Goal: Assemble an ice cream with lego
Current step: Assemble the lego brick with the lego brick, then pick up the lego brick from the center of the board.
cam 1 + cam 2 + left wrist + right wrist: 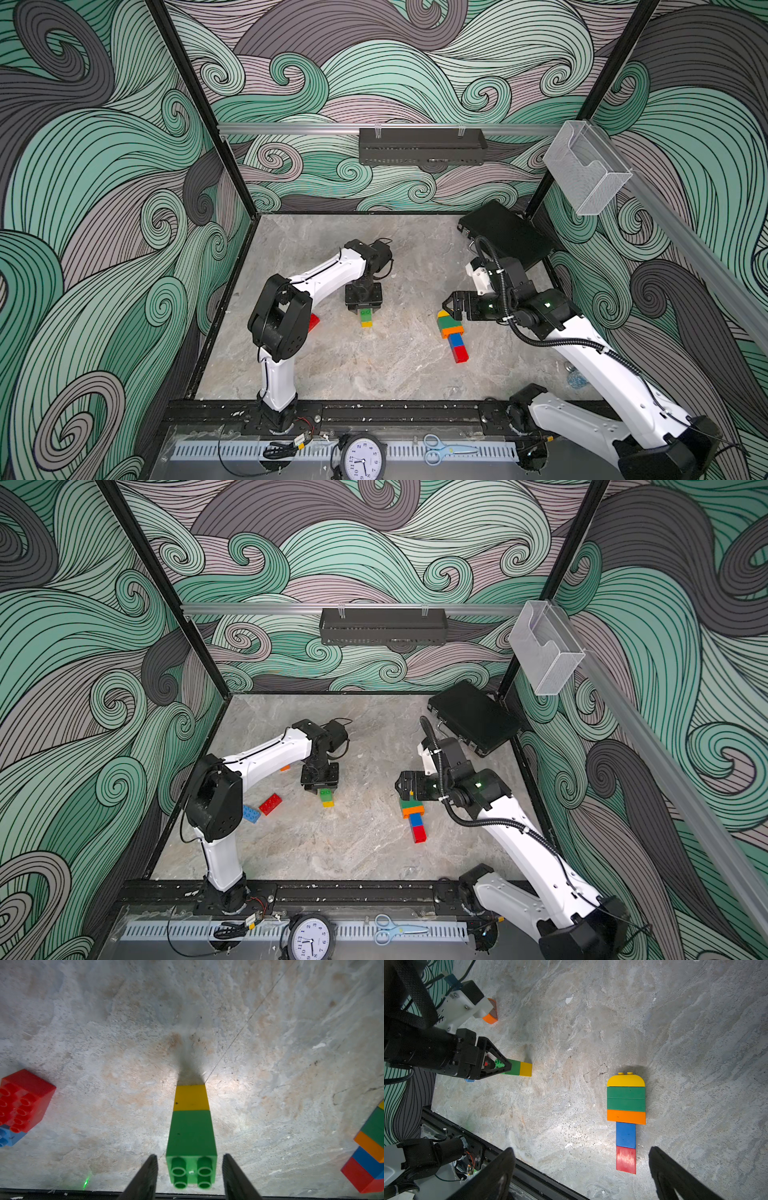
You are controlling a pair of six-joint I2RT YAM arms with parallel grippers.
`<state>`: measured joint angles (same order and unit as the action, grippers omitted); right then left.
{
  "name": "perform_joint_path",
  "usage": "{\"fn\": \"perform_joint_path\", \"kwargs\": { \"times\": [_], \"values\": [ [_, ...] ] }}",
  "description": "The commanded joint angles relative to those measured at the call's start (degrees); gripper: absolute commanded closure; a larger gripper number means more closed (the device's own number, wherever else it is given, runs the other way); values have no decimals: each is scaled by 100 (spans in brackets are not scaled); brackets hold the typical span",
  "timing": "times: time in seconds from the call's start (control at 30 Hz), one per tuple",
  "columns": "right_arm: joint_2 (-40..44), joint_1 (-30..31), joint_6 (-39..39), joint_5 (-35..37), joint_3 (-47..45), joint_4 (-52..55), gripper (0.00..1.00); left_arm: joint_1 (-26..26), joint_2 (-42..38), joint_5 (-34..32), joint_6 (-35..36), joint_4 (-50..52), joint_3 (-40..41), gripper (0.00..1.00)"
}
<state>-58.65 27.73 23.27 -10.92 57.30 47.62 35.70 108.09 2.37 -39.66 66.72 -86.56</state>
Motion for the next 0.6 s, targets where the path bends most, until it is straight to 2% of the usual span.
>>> {"fn": "perform_joint_path", "kwargs": {
  "times": [0.0, 0.23, 0.43, 0.57],
  "values": [
    [91, -22, 91, 90, 26, 46, 1, -27, -367, -234, -42, 363, -281, 39],
    [74, -22, 94, 31, -10, -25, 1, -126, -1012, -454, -288, 661, -151, 13],
    [13, -25, 33, -62, 9, -129, 1, -490, -1691, -713, -686, 573, 521, 2],
    [-54, -23, -38, -128, 49, -176, 1, -815, -2033, -914, -898, 268, 1210, 2]
  ]
}}
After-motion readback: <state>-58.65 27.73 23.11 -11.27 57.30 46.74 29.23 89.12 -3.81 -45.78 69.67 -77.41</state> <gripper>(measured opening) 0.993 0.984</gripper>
